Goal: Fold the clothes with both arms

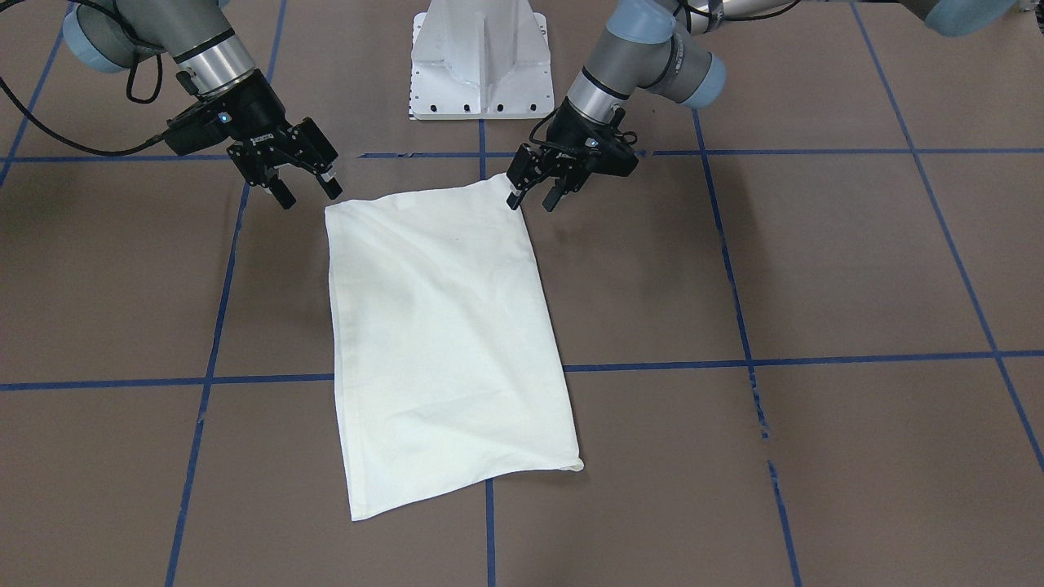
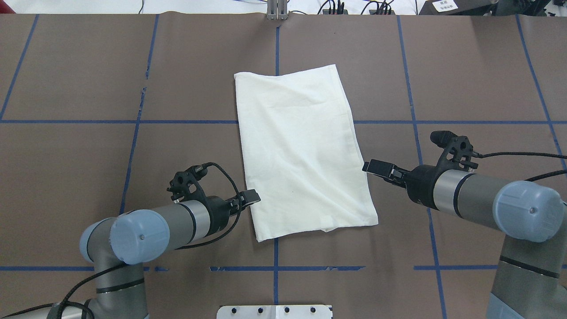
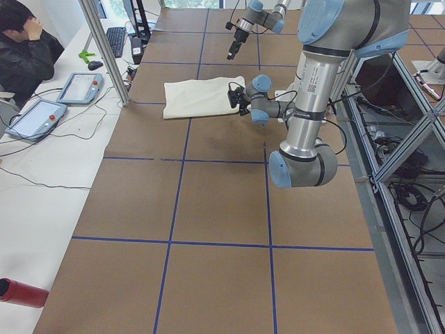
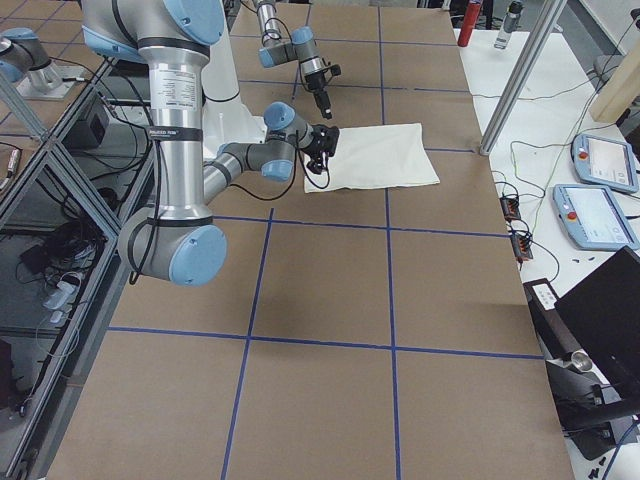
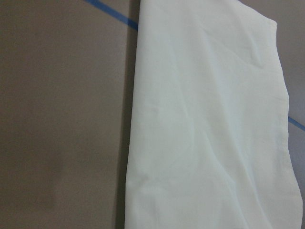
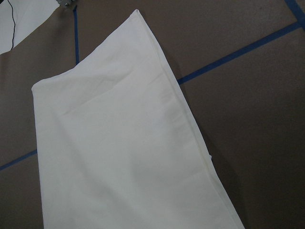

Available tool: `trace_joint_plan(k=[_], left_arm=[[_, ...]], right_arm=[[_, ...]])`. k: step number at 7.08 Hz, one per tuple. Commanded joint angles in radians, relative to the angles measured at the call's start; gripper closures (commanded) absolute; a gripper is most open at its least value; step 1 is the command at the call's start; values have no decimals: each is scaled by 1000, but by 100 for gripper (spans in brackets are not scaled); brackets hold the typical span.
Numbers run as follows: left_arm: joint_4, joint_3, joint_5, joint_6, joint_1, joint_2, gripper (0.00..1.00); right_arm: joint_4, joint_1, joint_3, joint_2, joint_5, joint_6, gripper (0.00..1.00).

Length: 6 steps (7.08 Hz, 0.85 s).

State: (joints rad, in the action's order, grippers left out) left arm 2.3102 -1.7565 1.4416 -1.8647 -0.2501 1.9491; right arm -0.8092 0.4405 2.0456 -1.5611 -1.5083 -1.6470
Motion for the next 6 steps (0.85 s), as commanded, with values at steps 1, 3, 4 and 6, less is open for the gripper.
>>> trace_joint_plan(k=[1, 3, 4, 6], left_arm=[[-14, 3, -24, -91, 57, -2, 32], [-34, 6, -24, -94, 90, 11, 31], [-35, 9, -24, -94, 98, 25, 31], [-34, 15, -23, -94, 103, 45, 31]], right_arm=[[1, 7, -10, -1, -1, -14, 0], [1, 7, -12, -1, 0, -22, 0], [1, 7, -13, -1, 0, -23, 0], [2, 7, -13, -1, 3, -23, 0]])
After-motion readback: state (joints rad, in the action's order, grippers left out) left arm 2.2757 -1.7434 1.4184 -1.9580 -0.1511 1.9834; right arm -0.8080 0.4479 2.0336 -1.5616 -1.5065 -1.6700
